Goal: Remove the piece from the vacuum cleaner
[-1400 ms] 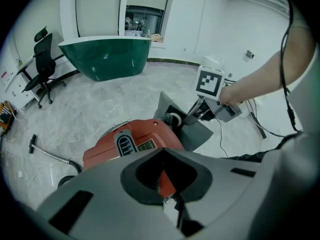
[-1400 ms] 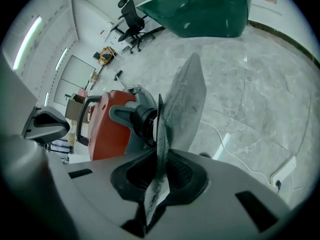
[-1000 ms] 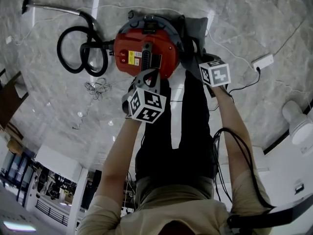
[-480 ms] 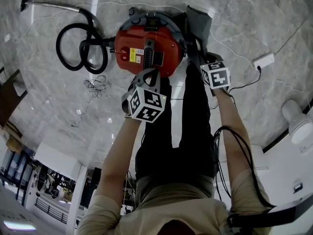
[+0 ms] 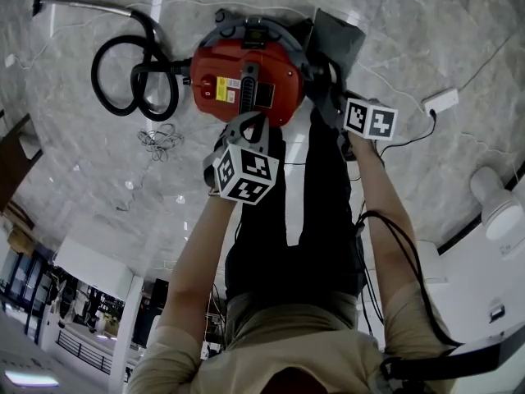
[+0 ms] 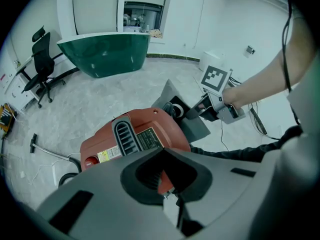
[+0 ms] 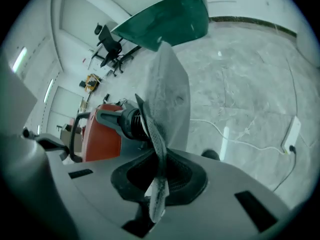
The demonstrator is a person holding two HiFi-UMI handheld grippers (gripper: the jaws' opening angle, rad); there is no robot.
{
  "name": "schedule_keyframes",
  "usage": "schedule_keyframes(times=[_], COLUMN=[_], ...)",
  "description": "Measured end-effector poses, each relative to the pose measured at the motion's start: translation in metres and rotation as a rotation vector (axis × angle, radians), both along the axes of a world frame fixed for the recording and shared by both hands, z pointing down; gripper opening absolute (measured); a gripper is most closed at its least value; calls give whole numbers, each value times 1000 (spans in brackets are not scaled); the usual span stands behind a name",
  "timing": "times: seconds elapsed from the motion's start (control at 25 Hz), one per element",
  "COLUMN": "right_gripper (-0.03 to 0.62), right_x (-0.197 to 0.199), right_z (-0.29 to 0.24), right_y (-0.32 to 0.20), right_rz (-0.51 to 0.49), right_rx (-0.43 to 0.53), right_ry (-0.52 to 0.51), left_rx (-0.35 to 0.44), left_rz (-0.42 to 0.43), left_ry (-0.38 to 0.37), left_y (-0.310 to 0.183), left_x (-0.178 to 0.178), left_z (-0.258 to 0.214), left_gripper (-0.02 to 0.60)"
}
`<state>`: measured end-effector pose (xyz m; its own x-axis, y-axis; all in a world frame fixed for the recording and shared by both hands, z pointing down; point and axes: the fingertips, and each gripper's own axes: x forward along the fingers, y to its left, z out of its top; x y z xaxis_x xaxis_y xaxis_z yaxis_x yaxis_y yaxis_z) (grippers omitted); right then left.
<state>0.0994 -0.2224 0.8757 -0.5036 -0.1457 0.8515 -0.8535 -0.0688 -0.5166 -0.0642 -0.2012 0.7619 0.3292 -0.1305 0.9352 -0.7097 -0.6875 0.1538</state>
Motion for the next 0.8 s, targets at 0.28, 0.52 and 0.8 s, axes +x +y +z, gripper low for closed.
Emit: schedule_keyframes(times=[0.28, 0.52, 0.8], right_gripper=[24, 21, 21], right_x=[9, 12, 16], right_z=[0, 2, 6], right_y=[2, -2, -1], right_rz=[-390, -357, -428], right_rx=[96, 92, 122], right_ry=[154, 153, 195], left_rx=[-8, -23, -20], left_rz=[2, -2, -14], left_ry=[5, 17, 43], left_y=[3, 9, 6], left_x=[0, 2, 12], left_z=[-4, -1, -4], left_gripper=[3, 3, 3])
